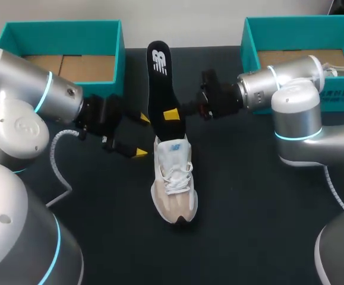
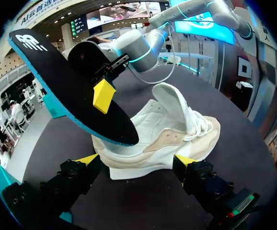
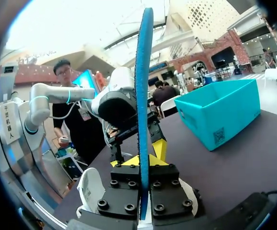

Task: Take the shoe out of the shoebox, open the shoe tongue, remove and reinsert the insole, then place the shoe into the shoebox

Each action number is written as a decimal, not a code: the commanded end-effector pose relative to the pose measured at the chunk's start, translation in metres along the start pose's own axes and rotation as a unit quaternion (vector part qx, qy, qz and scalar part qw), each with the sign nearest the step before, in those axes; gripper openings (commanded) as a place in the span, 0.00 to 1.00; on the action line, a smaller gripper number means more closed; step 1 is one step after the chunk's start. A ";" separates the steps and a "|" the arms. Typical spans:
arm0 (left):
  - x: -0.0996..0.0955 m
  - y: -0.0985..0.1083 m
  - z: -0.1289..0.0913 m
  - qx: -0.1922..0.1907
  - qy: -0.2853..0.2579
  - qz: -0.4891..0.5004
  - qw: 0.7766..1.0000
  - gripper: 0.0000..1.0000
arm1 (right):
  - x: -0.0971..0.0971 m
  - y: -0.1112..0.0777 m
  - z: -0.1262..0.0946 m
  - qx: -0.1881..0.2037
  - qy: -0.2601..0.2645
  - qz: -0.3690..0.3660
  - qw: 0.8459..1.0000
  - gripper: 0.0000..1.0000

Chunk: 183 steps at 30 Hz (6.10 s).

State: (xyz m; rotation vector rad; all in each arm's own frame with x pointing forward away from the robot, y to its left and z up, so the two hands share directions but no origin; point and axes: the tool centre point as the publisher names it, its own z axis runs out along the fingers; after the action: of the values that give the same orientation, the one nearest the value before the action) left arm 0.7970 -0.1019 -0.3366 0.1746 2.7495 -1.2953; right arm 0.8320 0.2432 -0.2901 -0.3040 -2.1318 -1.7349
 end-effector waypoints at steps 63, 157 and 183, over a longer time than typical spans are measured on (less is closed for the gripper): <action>0.001 0.000 0.001 -0.001 -0.001 0.000 1.000 1.00 | 0.006 -0.034 0.007 0.039 -0.010 0.067 0.997 0.10; 0.001 0.000 0.001 -0.001 -0.001 0.000 1.000 1.00 | 0.024 -0.070 0.012 0.144 0.072 0.188 0.969 0.00; 0.001 0.000 0.001 -0.001 -0.001 0.000 1.000 1.00 | 0.020 -0.050 0.009 0.164 0.050 0.189 0.967 0.26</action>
State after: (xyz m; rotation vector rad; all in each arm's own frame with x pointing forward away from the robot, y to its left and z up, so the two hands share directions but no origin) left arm 0.7971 -0.1021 -0.3367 0.1744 2.7496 -1.2950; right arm 0.7867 0.2385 -0.3261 -0.4891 -2.0815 -1.1511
